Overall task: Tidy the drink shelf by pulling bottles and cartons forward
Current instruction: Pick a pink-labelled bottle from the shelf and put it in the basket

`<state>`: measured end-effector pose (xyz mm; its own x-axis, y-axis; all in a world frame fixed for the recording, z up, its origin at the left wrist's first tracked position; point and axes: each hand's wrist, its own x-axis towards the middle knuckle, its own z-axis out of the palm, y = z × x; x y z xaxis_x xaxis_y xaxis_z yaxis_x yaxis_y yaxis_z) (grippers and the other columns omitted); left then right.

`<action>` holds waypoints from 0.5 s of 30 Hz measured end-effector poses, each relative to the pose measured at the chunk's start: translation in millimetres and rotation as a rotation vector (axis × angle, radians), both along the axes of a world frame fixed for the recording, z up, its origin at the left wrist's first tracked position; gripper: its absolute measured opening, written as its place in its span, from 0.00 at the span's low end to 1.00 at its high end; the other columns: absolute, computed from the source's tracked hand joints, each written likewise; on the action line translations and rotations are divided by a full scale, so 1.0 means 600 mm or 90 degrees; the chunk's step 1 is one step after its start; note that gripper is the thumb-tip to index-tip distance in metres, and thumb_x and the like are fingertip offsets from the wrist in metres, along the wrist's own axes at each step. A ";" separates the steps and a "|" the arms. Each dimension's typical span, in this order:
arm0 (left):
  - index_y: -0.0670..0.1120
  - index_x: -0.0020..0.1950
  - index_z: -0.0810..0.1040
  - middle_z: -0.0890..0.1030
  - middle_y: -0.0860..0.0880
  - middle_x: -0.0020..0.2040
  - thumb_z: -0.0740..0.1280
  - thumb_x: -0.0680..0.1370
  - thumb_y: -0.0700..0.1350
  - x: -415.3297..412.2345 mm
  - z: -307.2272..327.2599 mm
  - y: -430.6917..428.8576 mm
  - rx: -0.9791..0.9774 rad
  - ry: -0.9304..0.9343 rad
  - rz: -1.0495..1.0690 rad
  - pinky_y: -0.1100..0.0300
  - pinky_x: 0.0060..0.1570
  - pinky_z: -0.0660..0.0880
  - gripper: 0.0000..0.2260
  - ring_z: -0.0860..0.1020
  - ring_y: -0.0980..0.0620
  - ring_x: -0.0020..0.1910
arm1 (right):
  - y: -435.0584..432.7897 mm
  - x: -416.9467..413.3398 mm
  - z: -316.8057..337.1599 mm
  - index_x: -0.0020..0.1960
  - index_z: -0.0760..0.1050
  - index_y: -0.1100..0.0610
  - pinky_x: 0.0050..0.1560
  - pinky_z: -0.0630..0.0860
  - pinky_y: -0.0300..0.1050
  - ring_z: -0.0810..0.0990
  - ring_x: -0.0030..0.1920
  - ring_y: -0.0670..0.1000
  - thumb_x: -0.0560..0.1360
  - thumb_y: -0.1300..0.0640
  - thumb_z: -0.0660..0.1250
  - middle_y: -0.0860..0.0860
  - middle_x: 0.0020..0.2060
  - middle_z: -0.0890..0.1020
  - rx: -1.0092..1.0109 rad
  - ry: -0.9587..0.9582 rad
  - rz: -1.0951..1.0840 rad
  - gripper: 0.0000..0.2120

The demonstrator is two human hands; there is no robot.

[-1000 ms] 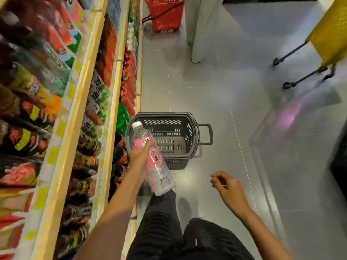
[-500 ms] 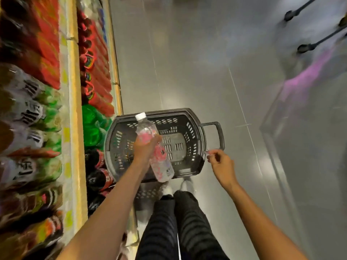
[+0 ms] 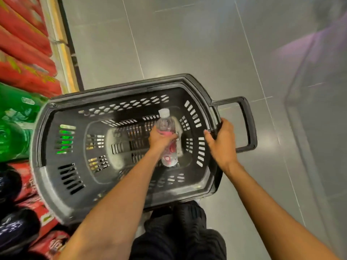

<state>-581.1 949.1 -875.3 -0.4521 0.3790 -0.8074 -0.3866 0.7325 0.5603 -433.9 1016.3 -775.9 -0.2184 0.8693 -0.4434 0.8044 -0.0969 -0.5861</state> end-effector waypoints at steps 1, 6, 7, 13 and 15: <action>0.45 0.71 0.66 0.77 0.43 0.62 0.77 0.67 0.35 0.003 -0.022 0.007 -0.009 0.000 -0.017 0.55 0.58 0.76 0.35 0.77 0.45 0.60 | 0.000 0.000 -0.007 0.71 0.62 0.64 0.65 0.62 0.37 0.70 0.64 0.55 0.77 0.60 0.66 0.58 0.64 0.71 0.016 -0.002 0.001 0.25; 0.39 0.65 0.73 0.79 0.40 0.61 0.78 0.66 0.37 0.026 -0.094 0.031 -0.042 0.060 -0.106 0.50 0.63 0.73 0.29 0.77 0.43 0.59 | -0.002 0.005 -0.019 0.70 0.65 0.64 0.64 0.67 0.44 0.72 0.62 0.54 0.77 0.58 0.66 0.57 0.61 0.74 0.072 -0.005 0.013 0.24; 0.39 0.63 0.75 0.80 0.40 0.59 0.79 0.66 0.38 0.032 -0.102 0.035 -0.046 0.075 -0.121 0.52 0.62 0.73 0.27 0.78 0.43 0.58 | -0.002 0.006 -0.019 0.70 0.65 0.64 0.64 0.68 0.46 0.72 0.62 0.53 0.77 0.58 0.66 0.57 0.61 0.74 0.072 -0.001 0.011 0.24; 0.37 0.55 0.80 0.83 0.39 0.52 0.75 0.70 0.41 0.036 -0.127 0.058 -0.039 0.060 -0.198 0.49 0.56 0.78 0.16 0.81 0.42 0.53 | -0.005 0.007 -0.023 0.70 0.65 0.63 0.63 0.69 0.45 0.72 0.60 0.52 0.77 0.57 0.66 0.55 0.60 0.74 0.074 0.003 0.001 0.24; 0.39 0.61 0.77 0.81 0.41 0.57 0.74 0.73 0.44 0.028 -0.118 0.054 -0.036 0.044 -0.230 0.50 0.61 0.75 0.20 0.79 0.43 0.58 | -0.004 0.008 -0.021 0.70 0.65 0.63 0.64 0.69 0.47 0.72 0.61 0.52 0.77 0.58 0.67 0.55 0.60 0.74 0.067 0.002 -0.009 0.24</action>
